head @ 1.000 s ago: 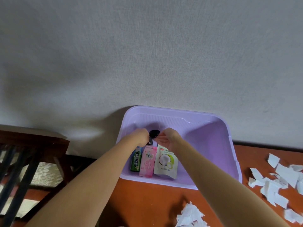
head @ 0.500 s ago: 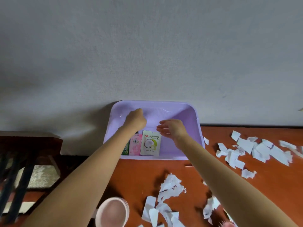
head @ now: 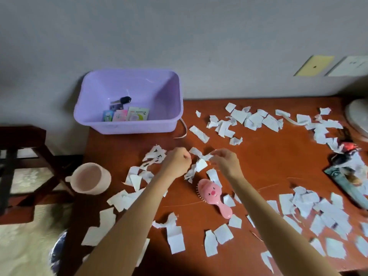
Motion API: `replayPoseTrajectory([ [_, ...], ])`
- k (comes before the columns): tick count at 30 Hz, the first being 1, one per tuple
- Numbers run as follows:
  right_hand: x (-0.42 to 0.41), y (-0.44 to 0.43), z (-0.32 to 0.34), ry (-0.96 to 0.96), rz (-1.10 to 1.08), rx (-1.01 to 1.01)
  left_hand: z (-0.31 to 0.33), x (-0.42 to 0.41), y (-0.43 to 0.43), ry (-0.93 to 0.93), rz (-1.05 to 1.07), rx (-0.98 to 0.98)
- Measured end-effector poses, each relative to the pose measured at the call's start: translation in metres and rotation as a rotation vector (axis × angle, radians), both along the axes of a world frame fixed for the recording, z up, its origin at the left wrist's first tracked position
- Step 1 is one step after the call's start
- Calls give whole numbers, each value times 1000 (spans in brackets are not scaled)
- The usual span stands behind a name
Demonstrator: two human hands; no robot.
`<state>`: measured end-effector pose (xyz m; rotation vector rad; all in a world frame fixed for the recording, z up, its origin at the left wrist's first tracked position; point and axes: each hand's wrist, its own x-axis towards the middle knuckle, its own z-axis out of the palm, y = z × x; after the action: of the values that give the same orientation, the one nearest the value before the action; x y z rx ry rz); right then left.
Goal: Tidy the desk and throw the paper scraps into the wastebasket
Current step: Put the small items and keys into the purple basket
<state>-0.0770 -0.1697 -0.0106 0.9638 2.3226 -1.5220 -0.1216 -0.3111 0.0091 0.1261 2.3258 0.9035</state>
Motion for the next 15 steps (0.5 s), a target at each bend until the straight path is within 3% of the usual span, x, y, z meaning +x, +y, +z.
replayPoseTrajectory([
  [7, 92, 15, -53, -224, 495, 323, -54, 72, 38, -325, 356, 95],
  [11, 98, 11, -58, -206, 432, 278, -52, 92, 48, -408, 516, 207],
  [15, 95, 12, -54, -151, 360, 182, -45, 97, 46, -358, 579, 250],
])
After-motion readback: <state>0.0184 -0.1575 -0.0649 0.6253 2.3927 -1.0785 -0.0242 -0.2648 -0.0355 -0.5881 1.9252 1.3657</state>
